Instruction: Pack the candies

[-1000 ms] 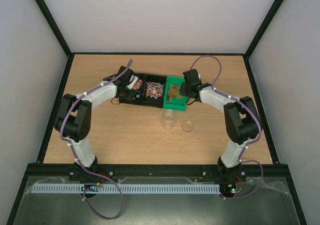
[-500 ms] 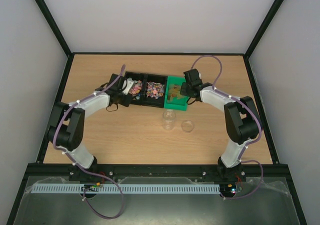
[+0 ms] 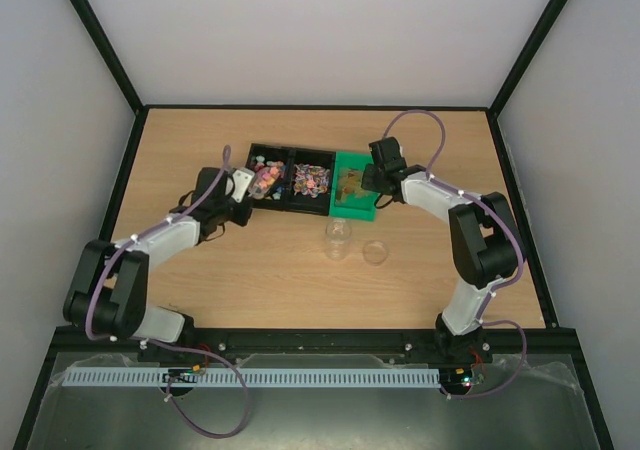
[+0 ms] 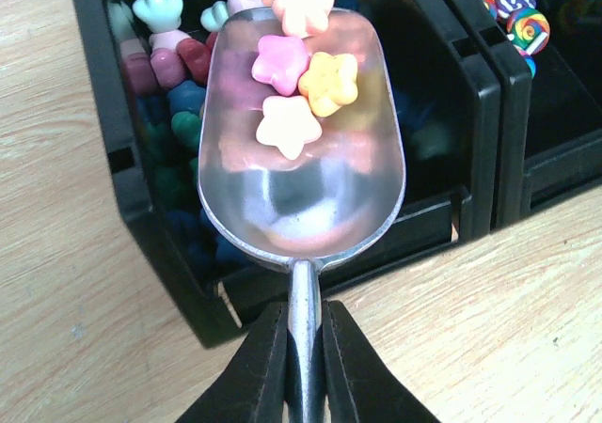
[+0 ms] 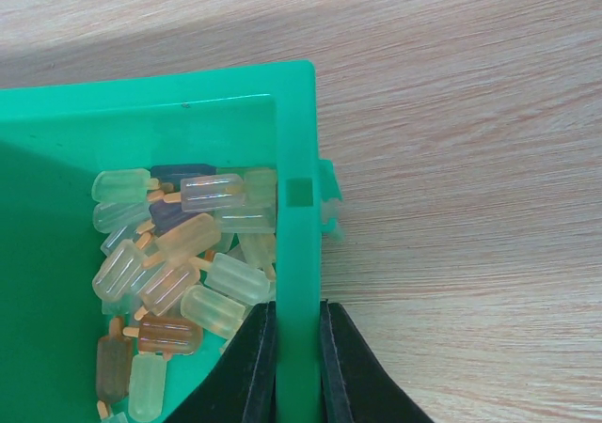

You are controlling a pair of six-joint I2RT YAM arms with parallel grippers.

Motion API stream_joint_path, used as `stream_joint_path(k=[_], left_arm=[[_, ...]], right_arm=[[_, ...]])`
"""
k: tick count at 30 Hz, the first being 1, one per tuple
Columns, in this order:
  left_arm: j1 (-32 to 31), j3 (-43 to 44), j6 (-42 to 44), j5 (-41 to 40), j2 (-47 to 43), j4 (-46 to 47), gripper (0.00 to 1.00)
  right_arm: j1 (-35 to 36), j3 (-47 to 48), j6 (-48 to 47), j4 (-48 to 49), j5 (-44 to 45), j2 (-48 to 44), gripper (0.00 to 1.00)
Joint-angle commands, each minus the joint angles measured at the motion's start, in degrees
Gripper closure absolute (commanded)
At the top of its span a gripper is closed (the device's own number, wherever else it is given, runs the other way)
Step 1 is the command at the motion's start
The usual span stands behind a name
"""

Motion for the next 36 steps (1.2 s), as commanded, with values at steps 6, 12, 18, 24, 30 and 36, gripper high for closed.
stream_joint_path(k=[6, 12, 18, 24, 30, 36], left_arm=[[2.65, -5.73, 2.65, 4.22, -6.36, 10.67, 0.98], [6.07, -5.42, 4.48, 10.48, -8.55, 8.77, 0.98], [7.97, -4.41, 6.61, 14.48, -10.42, 5.94, 0.98], [8.74, 0.39, 13.52, 19.82, -13.45, -4.32, 0.98], [8.76, 4.10, 17.47, 26.76, -18.31, -12.54, 0.98], [7.06, 8.72, 23.93, 32.33, -21.54, -23.58, 0.98]], right_arm=[[-0.68, 0.71, -0.51, 0.97, -0.58, 0.96, 0.99], [-0.93, 1.13, -1.07, 0.66, -2.15, 1.55, 0.86], [-1.29, 1.23, -1.24, 0.41, -2.84, 1.31, 0.66], [-1.70, 1.15, -1.24, 0.22, -3.08, 0.63, 0.44], [-2.26, 1.39, -1.96, 0.30, -4.72, -1.71, 0.21], [-2.59, 1.67, -3.75, 0.76, -6.58, -6.11, 0.01]])
